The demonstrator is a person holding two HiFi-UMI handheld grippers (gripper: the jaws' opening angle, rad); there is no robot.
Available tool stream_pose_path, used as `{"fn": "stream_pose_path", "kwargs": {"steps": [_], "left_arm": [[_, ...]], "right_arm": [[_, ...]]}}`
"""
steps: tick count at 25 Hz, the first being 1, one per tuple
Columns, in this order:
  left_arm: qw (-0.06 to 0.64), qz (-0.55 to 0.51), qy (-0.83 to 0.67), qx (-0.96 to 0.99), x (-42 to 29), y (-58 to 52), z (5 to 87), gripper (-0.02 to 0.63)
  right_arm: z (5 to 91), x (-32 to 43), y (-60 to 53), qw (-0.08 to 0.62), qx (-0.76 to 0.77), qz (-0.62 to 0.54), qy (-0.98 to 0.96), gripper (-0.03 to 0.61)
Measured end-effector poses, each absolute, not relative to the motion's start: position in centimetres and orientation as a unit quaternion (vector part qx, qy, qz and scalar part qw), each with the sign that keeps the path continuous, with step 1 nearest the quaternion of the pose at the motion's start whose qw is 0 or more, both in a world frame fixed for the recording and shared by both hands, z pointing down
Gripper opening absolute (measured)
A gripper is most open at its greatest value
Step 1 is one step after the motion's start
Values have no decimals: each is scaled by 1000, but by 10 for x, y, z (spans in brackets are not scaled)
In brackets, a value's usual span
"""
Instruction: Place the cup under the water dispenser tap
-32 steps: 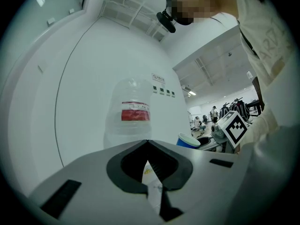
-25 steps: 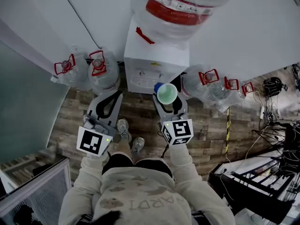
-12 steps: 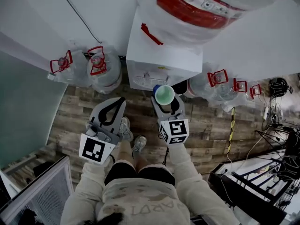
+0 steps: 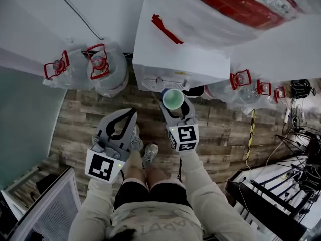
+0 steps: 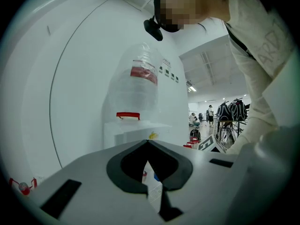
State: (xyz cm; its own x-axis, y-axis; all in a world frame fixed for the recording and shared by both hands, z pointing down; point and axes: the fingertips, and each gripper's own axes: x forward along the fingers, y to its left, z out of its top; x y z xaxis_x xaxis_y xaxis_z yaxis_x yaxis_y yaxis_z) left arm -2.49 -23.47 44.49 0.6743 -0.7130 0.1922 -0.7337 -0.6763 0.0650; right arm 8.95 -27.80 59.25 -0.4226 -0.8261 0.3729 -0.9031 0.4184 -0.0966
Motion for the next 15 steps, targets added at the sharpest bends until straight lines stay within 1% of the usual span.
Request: {"fn": "stream_pose_path", "kwargs": {"steps": [7,15], "left_arm": [[66,78,-380,919,-31,-242,473,5],[56,84,-361,927,-34,-246,502,5]], "right_arm": [[643,83,-289,162,522,148,-825,285],[695,96,-302,162,549,178,-801,285]]}}
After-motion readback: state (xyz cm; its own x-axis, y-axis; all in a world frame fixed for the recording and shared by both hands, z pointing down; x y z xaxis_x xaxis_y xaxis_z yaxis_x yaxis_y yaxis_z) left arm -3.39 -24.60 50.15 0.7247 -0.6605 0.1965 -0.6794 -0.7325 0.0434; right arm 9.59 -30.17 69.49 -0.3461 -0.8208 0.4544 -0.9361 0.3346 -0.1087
